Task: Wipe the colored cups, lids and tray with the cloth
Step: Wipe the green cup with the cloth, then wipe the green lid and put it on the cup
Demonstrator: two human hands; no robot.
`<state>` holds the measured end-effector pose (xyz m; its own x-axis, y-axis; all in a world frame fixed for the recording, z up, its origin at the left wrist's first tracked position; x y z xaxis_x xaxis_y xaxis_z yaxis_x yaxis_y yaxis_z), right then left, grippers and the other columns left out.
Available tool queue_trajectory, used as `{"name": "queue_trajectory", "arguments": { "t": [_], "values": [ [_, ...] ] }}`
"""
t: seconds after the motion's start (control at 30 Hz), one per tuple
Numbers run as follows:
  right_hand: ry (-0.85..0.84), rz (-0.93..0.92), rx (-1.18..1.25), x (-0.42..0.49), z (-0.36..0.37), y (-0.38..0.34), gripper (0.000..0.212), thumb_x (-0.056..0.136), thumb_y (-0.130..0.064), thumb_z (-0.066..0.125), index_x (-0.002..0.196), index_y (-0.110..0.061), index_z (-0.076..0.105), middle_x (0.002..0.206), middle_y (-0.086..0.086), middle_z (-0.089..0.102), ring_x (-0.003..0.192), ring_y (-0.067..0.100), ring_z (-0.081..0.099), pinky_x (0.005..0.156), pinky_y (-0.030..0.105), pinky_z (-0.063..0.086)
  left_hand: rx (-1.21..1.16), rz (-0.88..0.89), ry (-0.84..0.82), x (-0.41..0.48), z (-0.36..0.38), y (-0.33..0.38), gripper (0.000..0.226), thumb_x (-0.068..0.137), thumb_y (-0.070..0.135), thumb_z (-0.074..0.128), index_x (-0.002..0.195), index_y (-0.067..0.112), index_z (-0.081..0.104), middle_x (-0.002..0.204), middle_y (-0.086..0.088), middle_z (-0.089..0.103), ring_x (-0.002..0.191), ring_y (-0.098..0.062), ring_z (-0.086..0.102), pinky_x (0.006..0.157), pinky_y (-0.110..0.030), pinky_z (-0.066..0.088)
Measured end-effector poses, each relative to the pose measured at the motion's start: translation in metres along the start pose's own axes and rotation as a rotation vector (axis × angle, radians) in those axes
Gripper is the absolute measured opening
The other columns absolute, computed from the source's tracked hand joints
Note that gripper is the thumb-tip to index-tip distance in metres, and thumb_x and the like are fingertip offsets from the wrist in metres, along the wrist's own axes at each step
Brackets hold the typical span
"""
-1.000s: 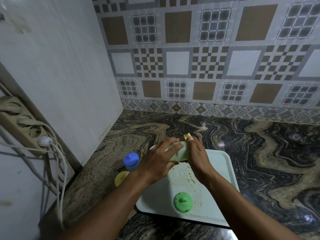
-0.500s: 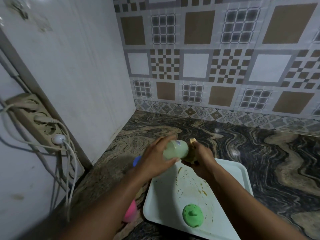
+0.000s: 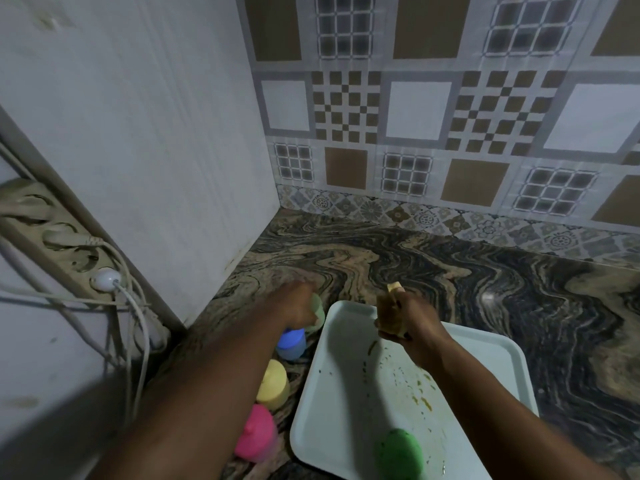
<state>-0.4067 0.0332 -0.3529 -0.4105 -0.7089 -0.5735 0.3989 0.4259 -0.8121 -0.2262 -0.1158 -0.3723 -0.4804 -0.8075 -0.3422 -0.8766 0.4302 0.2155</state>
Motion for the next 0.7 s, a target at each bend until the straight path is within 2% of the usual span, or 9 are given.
{"name": "queue_trajectory", "arguments": {
  "t": [0.07,0.1,0.2,0.3,0.37,0.47,0.53,0.6,0.7],
  "values": [
    [-0.014,-0.002,-0.004,-0.001,0.000,0.001,0.035,0.106,-0.026,0.042,0.127,-0.001,0.054,0.104,0.034,0.063,0.082,0.033,0.051,0.091,0.052,0.052,0.086,-0.016,-0.068,0.006,0.010,-0.003,0.083,0.084,0.031,0.072,0.154,0.025,0.028,0.157,-0.011,0.034,0.136,-0.034,0.044,0.104,-0.045,0.046],
    [-0.013,-0.005,-0.004,0.000,-0.001,0.003,0.035,0.106,-0.025,0.042,0.127,0.002,0.050,0.100,0.035,0.062,0.081,0.032,0.049,0.092,0.052,0.051,0.109,-0.020,-0.073,0.007,0.011,-0.003,0.082,0.085,0.031,0.071,0.155,0.025,0.027,0.157,-0.011,0.034,0.135,-0.034,0.045,0.103,-0.047,0.047],
    [-0.007,0.004,0.034,0.000,-0.001,0.005,0.030,0.106,-0.025,0.042,0.119,-0.001,0.054,0.080,0.016,0.060,0.080,0.033,0.053,0.080,0.045,0.048,0.139,-0.013,-0.047,0.006,0.012,-0.002,0.087,0.084,0.036,0.071,0.156,0.029,0.021,0.160,-0.011,0.027,0.141,-0.036,0.036,0.109,-0.051,0.040],
    [0.015,0.027,0.083,-0.008,-0.007,0.007,0.028,0.106,-0.028,0.042,0.106,-0.008,0.062,0.088,0.025,0.065,0.086,0.036,0.058,0.093,0.050,0.050,0.131,0.018,0.010,-0.007,0.007,0.006,0.094,0.083,0.051,0.070,0.157,0.029,0.017,0.164,-0.009,0.014,0.149,-0.037,0.017,0.118,-0.055,0.022],
    [0.030,0.022,0.118,-0.013,-0.015,0.009,0.028,0.105,-0.033,0.044,0.097,-0.014,0.062,0.094,0.023,0.066,0.094,0.040,0.064,0.092,0.052,0.051,0.085,0.081,0.098,-0.018,-0.001,0.021,0.086,0.085,0.053,0.067,0.155,0.028,0.024,0.161,-0.006,0.021,0.146,-0.036,0.022,0.116,-0.054,0.026],
    [0.032,0.001,0.170,-0.018,-0.034,0.017,0.033,0.104,-0.040,0.043,0.098,-0.013,0.062,0.102,0.021,0.068,0.099,0.042,0.065,0.091,0.050,0.050,-0.042,0.213,0.129,-0.041,-0.004,0.055,0.064,0.088,0.049,0.066,0.143,0.025,0.043,0.142,-0.004,0.044,0.130,-0.027,0.044,0.102,-0.045,0.043],
    [0.031,-0.013,0.160,-0.022,-0.047,0.023,0.039,0.102,-0.044,0.044,0.096,-0.011,0.064,0.098,0.020,0.069,0.097,0.041,0.066,0.094,0.050,0.049,-0.101,0.313,0.052,-0.061,0.007,0.081,0.049,0.088,0.043,0.069,0.131,0.025,0.054,0.127,-0.001,0.055,0.110,-0.019,0.052,0.090,-0.034,0.046],
    [0.026,-0.017,0.131,-0.028,-0.059,0.031,0.039,0.099,-0.045,0.049,0.090,-0.011,0.064,0.090,0.020,0.067,0.090,0.038,0.066,0.094,0.048,0.050,-0.109,0.409,-0.013,-0.084,0.022,0.105,0.039,0.086,0.039,0.072,0.121,0.026,0.062,0.115,0.002,0.063,0.092,-0.014,0.054,0.080,-0.029,0.046],
    [0.017,-0.019,0.056,-0.034,-0.074,0.049,0.018,0.093,-0.025,0.054,0.085,-0.012,0.064,0.090,0.020,0.059,0.084,0.033,0.060,0.082,0.042,0.049,-0.092,0.501,-0.141,-0.109,0.054,0.128,0.035,0.084,0.036,0.075,0.116,0.028,0.066,0.110,0.004,0.066,0.085,-0.013,0.056,0.080,-0.033,0.052]
  ]
}}
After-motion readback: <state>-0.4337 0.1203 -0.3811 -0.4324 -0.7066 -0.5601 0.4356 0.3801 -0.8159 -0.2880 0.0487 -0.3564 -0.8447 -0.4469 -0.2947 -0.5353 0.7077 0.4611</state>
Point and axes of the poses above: each hand's wrist, its own x-axis towards the middle knuckle, its own z-axis out of the palm, y = z × x, the point moved 7 cm from there along x, towards the middle knuckle
